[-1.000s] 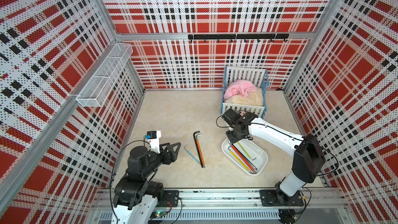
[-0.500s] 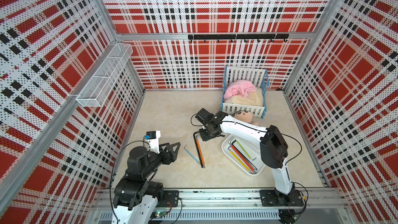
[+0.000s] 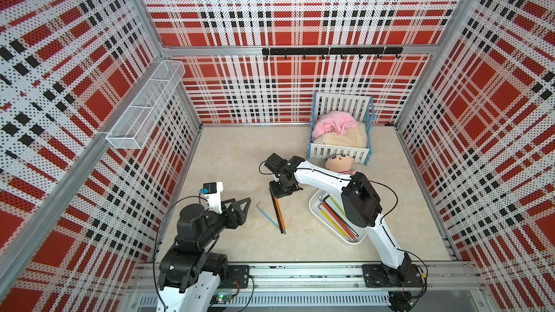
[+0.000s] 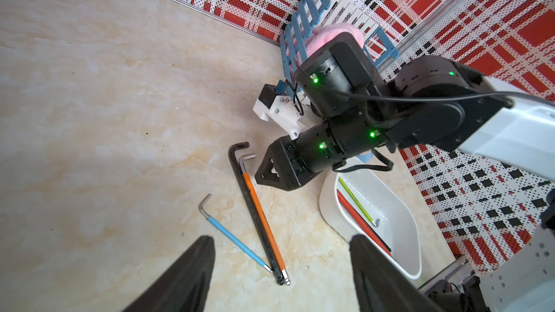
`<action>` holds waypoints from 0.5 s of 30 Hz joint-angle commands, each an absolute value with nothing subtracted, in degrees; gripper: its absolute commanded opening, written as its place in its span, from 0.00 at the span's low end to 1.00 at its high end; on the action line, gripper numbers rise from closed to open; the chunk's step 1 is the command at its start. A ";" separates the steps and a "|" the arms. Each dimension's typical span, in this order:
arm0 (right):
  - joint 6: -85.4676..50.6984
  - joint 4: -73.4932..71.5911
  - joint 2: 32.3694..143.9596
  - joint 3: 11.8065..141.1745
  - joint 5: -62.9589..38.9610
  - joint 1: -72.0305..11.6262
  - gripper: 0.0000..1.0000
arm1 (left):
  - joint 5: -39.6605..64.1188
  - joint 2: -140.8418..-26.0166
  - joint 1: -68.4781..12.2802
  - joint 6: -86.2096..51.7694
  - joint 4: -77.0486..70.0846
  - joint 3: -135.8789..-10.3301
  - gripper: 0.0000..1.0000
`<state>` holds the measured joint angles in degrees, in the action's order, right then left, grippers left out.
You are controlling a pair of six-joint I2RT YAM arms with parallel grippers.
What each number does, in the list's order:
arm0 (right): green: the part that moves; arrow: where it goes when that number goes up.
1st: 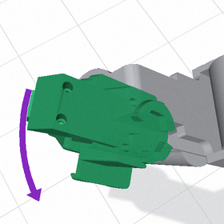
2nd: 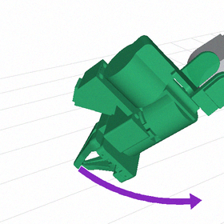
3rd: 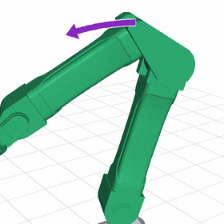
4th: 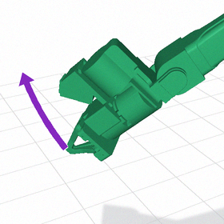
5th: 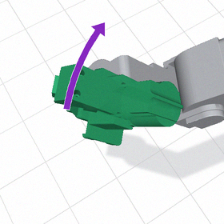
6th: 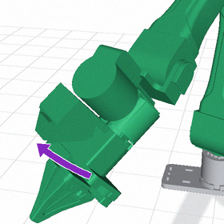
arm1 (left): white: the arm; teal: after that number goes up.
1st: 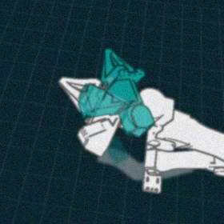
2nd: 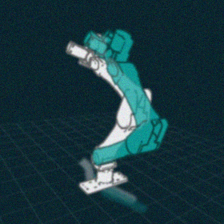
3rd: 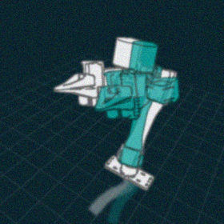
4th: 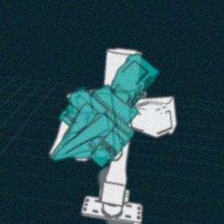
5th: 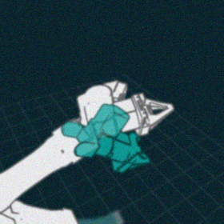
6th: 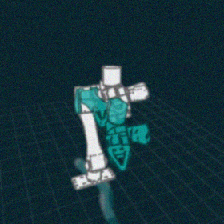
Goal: Put the hex key on the desktop into the storage box
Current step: Pick up the Allen key from the center of the board.
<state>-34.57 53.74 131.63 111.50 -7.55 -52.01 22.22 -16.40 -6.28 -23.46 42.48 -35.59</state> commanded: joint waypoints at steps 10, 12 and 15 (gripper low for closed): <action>-35.95 55.02 135.38 113.80 -10.07 -52.73 0.26 | 23.20 -16.72 -5.49 -22.24 41.44 -34.98 0.76; -36.16 55.19 135.73 113.87 -10.11 -52.86 0.26 | 23.20 -16.78 -5.52 -22.24 41.44 -34.98 0.76; -36.39 55.78 136.42 113.89 -9.53 -52.91 0.26 | 23.19 -16.71 -5.45 -22.24 41.42 -34.97 0.76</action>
